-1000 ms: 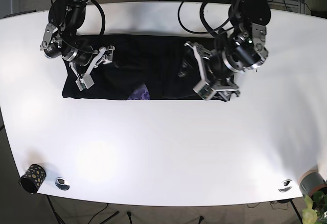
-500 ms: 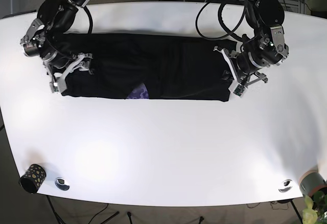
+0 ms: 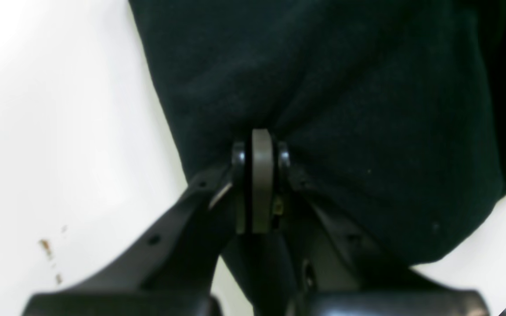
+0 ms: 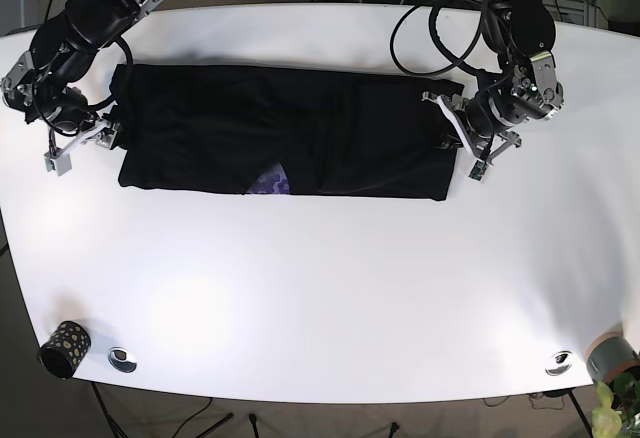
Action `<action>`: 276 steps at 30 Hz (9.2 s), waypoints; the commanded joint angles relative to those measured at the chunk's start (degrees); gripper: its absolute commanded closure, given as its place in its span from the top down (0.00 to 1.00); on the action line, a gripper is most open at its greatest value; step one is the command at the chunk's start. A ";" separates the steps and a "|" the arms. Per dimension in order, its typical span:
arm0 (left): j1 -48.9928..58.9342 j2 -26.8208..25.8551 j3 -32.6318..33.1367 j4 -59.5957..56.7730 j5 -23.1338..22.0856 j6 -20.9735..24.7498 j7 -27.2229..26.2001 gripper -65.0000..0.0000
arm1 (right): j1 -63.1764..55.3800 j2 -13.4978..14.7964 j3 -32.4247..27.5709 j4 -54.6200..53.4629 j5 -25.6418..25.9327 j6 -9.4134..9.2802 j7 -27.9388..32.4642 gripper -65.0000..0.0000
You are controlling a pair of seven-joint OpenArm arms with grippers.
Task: Fold the T-shirt properly
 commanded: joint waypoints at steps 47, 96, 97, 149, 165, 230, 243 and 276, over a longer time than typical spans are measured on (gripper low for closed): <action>-7.83 5.24 13.76 -16.71 0.59 -0.08 -4.95 0.01 | -5.83 -8.15 -16.99 31.62 1.72 0.10 1.65 0.01; -8.27 6.21 22.12 -19.17 0.33 -0.08 -7.68 0.01 | -4.77 -14.74 -43.45 33.11 -6.02 0.10 9.12 1.00; -8.27 6.21 22.12 -19.09 0.33 -0.08 -7.68 0.01 | -5.12 -14.57 -43.27 33.90 -4.96 0.10 9.04 1.00; -9.67 -3.55 27.30 3.86 -1.87 -0.08 -7.50 0.01 | -5.83 -5.25 -38.79 26.69 6.29 0.10 15.81 0.30; -9.50 5.77 38.20 -5.46 6.13 -0.08 -7.59 0.01 | 8.33 -1.56 -38.61 3.40 -11.47 0.10 22.93 0.30; -9.85 5.86 21.24 9.57 6.04 20.98 -0.82 0.27 | -10.93 -9.73 -52.59 20.36 -12.44 0.10 22.31 0.30; -8.80 5.68 21.24 8.70 6.13 25.46 -2.93 0.27 | -17.26 -14.48 -55.76 27.57 -12.35 0.10 22.22 0.30; -1.67 -11.64 17.19 -16.89 11.32 26.60 -15.41 0.63 | -16.91 -12.81 -53.47 30.47 -12.17 0.10 22.22 0.30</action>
